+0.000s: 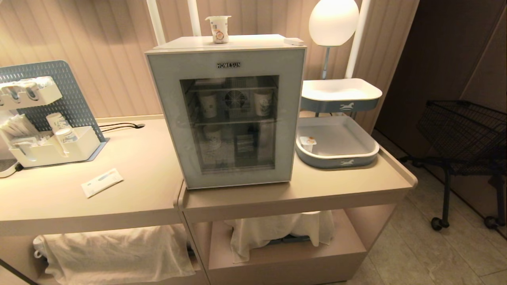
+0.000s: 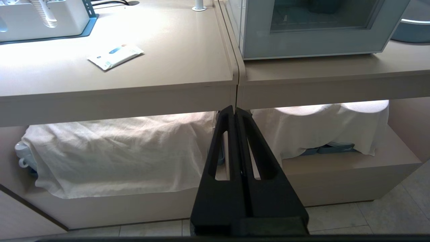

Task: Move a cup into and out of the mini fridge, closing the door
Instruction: Open the freezer door

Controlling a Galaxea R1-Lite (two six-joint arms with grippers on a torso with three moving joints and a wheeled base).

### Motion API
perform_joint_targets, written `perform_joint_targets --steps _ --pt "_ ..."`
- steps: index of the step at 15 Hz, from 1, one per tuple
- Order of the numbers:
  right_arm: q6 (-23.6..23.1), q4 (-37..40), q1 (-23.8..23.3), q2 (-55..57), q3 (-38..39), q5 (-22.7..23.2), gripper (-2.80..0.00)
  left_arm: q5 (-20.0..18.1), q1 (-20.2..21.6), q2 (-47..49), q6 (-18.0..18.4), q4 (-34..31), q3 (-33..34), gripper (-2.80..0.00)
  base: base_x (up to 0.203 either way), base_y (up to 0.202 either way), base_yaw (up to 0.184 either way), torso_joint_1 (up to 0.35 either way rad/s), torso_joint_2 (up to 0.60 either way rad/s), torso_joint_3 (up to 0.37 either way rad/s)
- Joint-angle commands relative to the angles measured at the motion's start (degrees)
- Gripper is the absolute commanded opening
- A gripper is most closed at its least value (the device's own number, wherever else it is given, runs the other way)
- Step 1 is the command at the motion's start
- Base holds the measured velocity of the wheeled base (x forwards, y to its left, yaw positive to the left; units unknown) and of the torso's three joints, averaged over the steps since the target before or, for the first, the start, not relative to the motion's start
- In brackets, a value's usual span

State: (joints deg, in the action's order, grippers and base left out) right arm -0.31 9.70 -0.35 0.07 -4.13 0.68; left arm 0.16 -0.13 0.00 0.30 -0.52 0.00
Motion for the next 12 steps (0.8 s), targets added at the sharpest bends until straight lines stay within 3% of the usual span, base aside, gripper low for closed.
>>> perform_joint_targets --steps 1,12 --pt "0.0 0.1 0.0 0.1 0.0 0.0 -2.8 0.0 0.0 0.0 0.0 0.0 0.0 -2.8 0.0 0.0 0.0 0.0 0.0 0.0" --pt "0.0 0.0 0.0 0.0 0.1 0.0 -2.8 0.0 0.0 0.0 0.0 0.0 0.0 -2.8 0.0 0.0 0.0 0.0 0.0 0.0"
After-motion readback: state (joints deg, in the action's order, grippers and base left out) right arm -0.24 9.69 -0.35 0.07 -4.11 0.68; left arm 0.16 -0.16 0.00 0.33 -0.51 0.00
